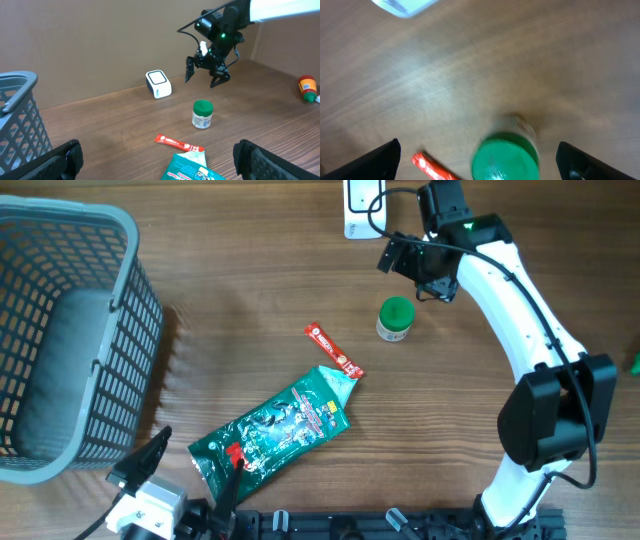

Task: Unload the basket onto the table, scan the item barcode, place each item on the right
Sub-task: 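Lift the green-lidded jar with the right gripper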

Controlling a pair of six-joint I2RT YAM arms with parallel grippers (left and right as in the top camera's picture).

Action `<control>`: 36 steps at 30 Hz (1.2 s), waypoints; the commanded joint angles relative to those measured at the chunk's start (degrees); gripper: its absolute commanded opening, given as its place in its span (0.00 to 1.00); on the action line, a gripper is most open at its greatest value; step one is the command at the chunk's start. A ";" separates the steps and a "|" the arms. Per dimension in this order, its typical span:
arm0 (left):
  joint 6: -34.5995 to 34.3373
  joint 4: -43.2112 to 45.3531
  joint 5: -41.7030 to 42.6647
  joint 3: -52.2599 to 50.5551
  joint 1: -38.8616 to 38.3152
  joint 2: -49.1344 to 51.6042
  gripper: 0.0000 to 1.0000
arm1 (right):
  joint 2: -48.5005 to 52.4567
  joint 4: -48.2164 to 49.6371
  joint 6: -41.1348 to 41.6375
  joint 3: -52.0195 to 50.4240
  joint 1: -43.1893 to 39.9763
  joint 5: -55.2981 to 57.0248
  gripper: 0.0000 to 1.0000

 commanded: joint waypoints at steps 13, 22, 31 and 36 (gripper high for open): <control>-0.37 0.13 0.46 -0.04 -0.11 -0.39 1.00 | 5.95 -3.06 -13.38 1.90 2.49 2.27 0.98; -0.37 0.13 0.46 -0.04 -0.11 -0.39 1.00 | 12.17 -6.05 -12.72 1.90 5.01 5.35 0.93; -0.37 0.13 0.46 -0.04 -0.11 -0.39 1.00 | 16.31 -8.79 -9.64 1.66 5.01 5.49 0.83; -0.37 0.13 0.46 -0.04 -0.11 -0.39 1.00 | 18.32 -10.27 -5.64 1.49 4.94 5.49 0.77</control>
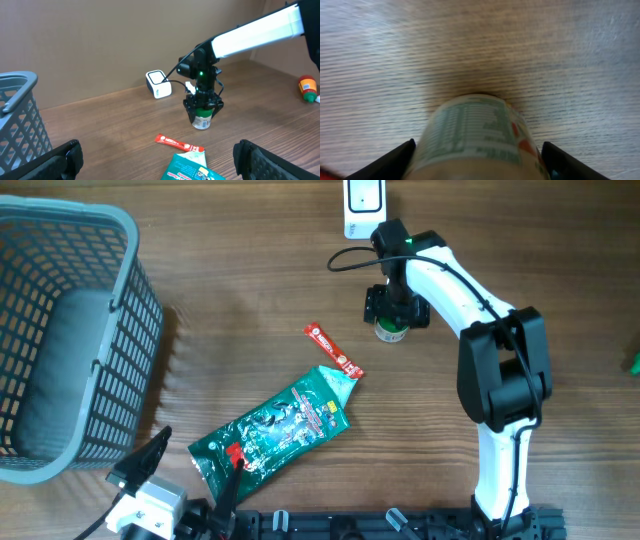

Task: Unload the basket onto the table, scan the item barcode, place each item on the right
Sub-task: 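Lift the green-lidded jar with the right gripper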

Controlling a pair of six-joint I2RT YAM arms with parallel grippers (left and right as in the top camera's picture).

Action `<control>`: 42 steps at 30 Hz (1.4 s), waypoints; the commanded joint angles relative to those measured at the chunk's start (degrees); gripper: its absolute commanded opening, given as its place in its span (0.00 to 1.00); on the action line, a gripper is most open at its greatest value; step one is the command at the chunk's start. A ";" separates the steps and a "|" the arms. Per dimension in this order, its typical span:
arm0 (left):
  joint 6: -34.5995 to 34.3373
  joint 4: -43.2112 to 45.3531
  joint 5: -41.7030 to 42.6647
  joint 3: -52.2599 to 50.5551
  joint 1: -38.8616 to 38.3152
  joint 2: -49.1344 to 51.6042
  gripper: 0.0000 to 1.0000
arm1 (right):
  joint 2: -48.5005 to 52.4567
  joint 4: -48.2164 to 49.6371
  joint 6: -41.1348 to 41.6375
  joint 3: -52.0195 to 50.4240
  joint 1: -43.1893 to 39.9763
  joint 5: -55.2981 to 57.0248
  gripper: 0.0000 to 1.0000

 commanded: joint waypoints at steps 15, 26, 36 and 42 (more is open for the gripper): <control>-0.39 0.13 0.46 -0.04 -0.11 -0.39 1.00 | -1.14 -8.55 3.28 8.79 -0.57 -4.44 0.58; -0.37 0.13 0.46 -0.04 -0.11 -0.39 1.00 | -7.45 -26.32 -4.68 9.68 0.17 -23.30 0.57; -0.37 0.13 0.46 -0.04 -0.11 -0.39 1.00 | -7.85 -29.79 -8.07 1.38 10.97 -32.79 0.57; -0.37 0.13 0.46 -0.04 -0.11 -0.39 1.00 | -8.11 -30.12 -7.04 -0.85 16.68 -33.00 0.57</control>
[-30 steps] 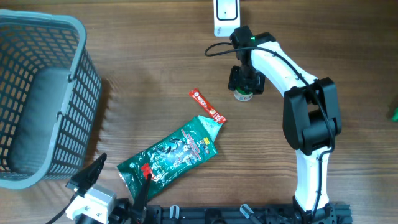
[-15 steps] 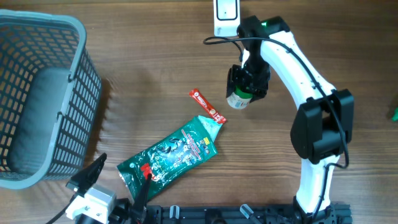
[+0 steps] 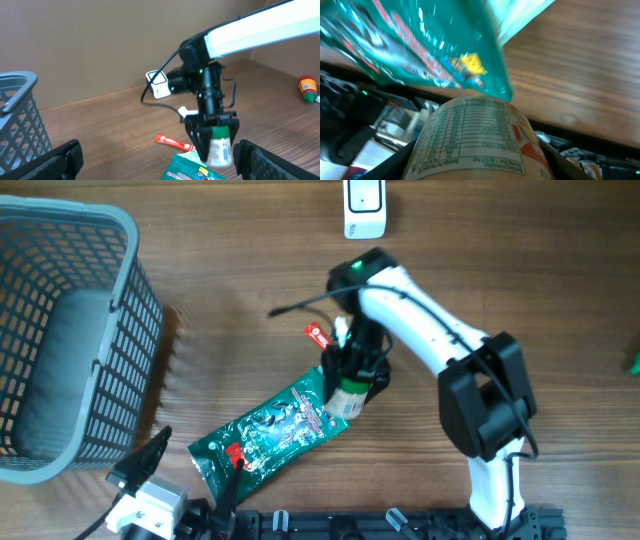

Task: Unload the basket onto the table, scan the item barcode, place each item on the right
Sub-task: 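Lift the green-lidded jar with the right gripper, then carry the jar to the white scanner and hold it there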

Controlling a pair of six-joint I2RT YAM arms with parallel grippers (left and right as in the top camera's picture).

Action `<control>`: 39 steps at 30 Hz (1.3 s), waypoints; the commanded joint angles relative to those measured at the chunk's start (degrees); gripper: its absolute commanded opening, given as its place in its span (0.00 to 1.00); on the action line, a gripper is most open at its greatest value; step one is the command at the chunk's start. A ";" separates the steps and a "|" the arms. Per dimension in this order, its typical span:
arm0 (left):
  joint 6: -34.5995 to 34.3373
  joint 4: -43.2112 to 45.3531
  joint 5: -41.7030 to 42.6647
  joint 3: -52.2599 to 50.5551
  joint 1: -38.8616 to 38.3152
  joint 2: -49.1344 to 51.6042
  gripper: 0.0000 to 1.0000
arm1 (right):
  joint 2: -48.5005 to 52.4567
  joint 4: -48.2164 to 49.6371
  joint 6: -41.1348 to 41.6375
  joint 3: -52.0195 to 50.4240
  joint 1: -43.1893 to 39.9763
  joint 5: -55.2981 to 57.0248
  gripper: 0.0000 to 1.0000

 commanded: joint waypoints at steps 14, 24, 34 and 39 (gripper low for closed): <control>-0.37 0.11 0.46 -0.04 -0.11 -0.39 1.00 | -13.66 10.10 6.58 0.44 -1.25 7.80 0.57; -0.37 0.11 0.46 -0.04 -0.11 -0.39 1.00 | -20.22 35.80 16.50 -0.07 -9.51 38.71 0.55; -0.37 0.11 0.46 -0.04 -0.11 -0.39 1.00 | -14.95 64.00 16.44 -5.68 -9.70 52.63 0.58; -0.37 0.11 0.46 -0.04 -0.11 -0.39 1.00 | -6.95 79.60 10.84 -5.73 -9.73 57.33 0.64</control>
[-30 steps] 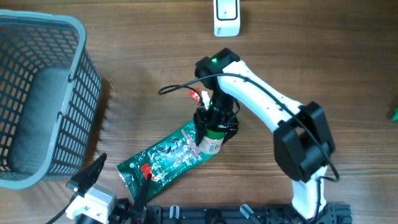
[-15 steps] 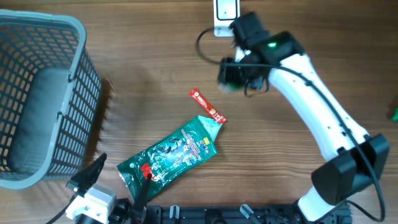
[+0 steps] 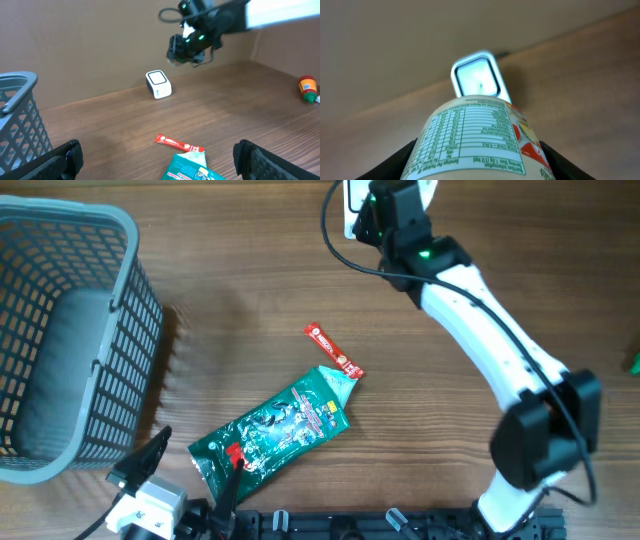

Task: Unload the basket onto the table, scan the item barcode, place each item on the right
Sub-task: 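Carry the jar to the white scanner and hold it there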

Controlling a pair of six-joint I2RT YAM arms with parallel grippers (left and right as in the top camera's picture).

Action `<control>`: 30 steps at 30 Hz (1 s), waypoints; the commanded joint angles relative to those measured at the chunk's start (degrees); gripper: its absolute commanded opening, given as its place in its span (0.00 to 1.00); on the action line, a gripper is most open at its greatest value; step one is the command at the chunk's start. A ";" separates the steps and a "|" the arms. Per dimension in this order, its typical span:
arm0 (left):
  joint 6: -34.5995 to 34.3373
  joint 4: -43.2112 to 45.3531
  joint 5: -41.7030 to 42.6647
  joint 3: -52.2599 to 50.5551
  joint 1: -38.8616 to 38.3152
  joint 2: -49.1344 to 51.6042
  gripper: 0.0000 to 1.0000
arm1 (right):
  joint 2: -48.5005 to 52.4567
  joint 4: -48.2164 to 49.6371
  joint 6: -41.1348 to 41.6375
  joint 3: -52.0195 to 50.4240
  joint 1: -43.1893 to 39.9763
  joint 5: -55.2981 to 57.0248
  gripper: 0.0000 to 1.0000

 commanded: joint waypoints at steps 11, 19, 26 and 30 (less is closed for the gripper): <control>-0.35 0.13 0.46 -0.04 -0.11 -0.39 1.00 | 20.94 44.46 -16.57 -0.31 -2.71 3.91 0.56; -0.37 0.13 0.46 -0.04 -0.11 -0.39 1.00 | 22.29 44.50 -16.90 0.63 -4.48 -1.16 0.59; -0.35 0.13 0.46 -0.04 -0.11 -0.39 1.00 | 15.85 30.60 -15.82 2.45 -8.37 1.62 0.61; -0.35 0.13 0.46 -0.04 -0.11 -0.39 1.00 | 10.10 16.52 -11.17 2.45 -16.37 1.51 0.61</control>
